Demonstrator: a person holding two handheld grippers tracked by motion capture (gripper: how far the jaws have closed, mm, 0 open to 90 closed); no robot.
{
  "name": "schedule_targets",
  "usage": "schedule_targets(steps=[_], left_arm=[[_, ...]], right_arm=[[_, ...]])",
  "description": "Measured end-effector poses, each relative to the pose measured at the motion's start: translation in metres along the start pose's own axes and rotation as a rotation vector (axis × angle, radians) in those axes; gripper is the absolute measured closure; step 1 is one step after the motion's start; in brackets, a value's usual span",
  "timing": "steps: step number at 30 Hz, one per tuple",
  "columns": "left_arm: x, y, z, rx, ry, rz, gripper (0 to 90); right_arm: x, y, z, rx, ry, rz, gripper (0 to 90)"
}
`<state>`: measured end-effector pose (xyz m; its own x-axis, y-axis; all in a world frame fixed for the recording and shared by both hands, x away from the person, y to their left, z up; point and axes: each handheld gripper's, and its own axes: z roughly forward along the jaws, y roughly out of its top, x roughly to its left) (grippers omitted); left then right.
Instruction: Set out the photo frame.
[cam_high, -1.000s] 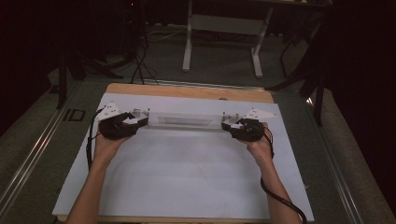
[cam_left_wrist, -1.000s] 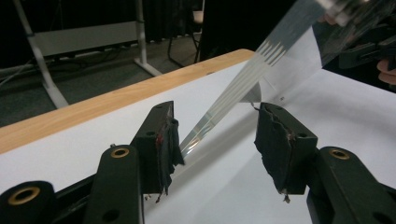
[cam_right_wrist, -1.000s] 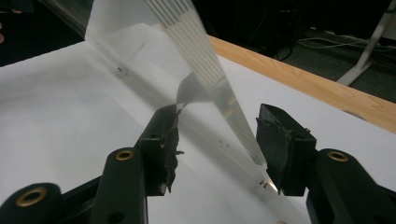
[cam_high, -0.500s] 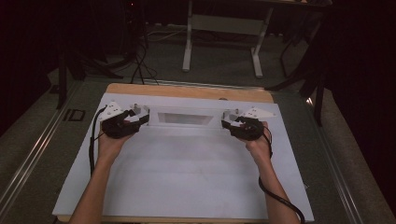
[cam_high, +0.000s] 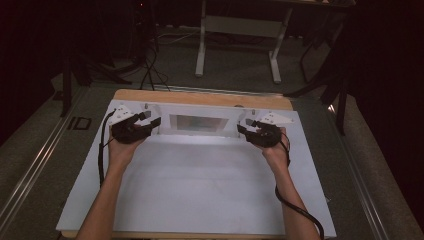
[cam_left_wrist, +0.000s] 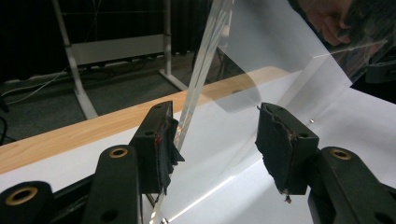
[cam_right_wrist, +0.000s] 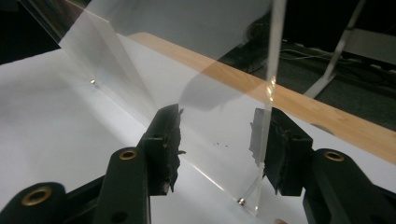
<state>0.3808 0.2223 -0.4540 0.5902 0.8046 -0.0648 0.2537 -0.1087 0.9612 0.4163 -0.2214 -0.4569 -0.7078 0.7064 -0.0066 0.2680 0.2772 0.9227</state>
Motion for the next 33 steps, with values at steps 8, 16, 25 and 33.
schedule_targets(steps=[8,16,25,33], left_arm=[[-0.003,0.006,0.007,0.014,0.057,0.026,46.9],[-0.002,0.009,0.010,0.020,0.073,0.011,47.0],[-0.006,0.011,0.007,0.016,0.078,-0.018,47.4],[-0.015,0.013,0.005,0.019,0.078,-0.028,47.4]], right_arm=[[-0.002,0.007,0.004,0.013,-0.024,-0.027,52.3],[-0.003,0.013,0.007,0.027,-0.043,-0.050,52.7],[0.000,0.014,0.000,0.012,-0.027,-0.031,52.8],[0.001,0.015,-0.010,0.011,-0.026,-0.013,52.3]])
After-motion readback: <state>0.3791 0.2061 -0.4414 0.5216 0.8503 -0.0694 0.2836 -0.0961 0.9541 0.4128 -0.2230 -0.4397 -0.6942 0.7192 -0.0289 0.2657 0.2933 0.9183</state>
